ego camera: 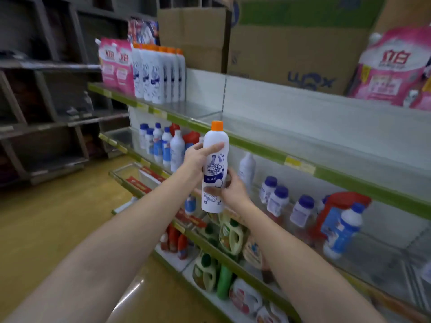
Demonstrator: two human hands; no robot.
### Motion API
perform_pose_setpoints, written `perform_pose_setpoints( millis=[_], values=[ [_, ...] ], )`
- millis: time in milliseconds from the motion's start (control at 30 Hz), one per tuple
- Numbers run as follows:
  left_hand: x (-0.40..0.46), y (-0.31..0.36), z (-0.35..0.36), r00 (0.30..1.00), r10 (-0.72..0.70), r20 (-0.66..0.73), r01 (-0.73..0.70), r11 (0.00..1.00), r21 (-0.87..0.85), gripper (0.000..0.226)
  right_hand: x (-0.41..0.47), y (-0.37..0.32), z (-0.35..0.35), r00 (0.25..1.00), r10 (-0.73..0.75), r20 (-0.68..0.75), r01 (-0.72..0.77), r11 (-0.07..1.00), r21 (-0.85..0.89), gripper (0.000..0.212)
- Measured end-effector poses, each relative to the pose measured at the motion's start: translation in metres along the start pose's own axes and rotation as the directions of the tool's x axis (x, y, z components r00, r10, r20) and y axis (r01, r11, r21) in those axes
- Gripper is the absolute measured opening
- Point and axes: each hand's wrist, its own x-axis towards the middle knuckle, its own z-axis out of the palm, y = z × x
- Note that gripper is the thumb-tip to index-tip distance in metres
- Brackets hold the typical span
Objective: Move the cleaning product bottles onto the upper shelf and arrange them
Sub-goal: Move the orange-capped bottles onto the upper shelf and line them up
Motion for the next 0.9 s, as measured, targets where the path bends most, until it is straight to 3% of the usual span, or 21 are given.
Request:
perform_pose_setpoints(
  millis=[300,400,567,633,767,833,900],
  values=[
    [0.121,0.129,0.003,0.963,0.26,0.076,-0.265,0.963,0.058,0.044,0.164,-0.099,0.028,0.963,-0.228,-0.142,0.249,0.957,0.15,0.047],
    [0.172,0.165,0.006,0.944,0.322,0.067,-0.329,0.919,0.217,0.044,0.217,-0.121,0.034,0.928,-0.284,-0.241,0.317,0.942,0.113,0.042],
    [0.245,0.209,0.0,0.878,0.448,0.169,-0.465,0.714,0.524,0.055,0.294,-0.135,0.047,0.92,-0.289,-0.266,0.321,0.944,0.083,0.04],
    [0.268,0.219,-0.004,0.844,0.486,0.227,-0.517,0.622,0.588,0.065,0.324,-0.135,0.056,0.926,-0.276,-0.259,0.304,0.95,0.071,0.039],
    [0.321,0.233,-0.023,0.838,0.484,0.252,-0.515,0.55,0.658,0.078,0.383,-0.125,0.077,0.947,-0.24,-0.215,0.247,0.969,0.006,0.041],
    [0.35,0.24,-0.033,0.836,0.45,0.314,-0.509,0.421,0.751,0.078,0.408,-0.12,0.086,0.954,-0.228,-0.192,0.226,0.974,-0.036,0.04],
    [0.381,0.246,-0.037,0.803,0.444,0.396,-0.526,0.218,0.822,0.078,0.433,-0.117,0.095,0.959,-0.217,-0.184,0.209,0.976,-0.066,0.042]
  ],
)
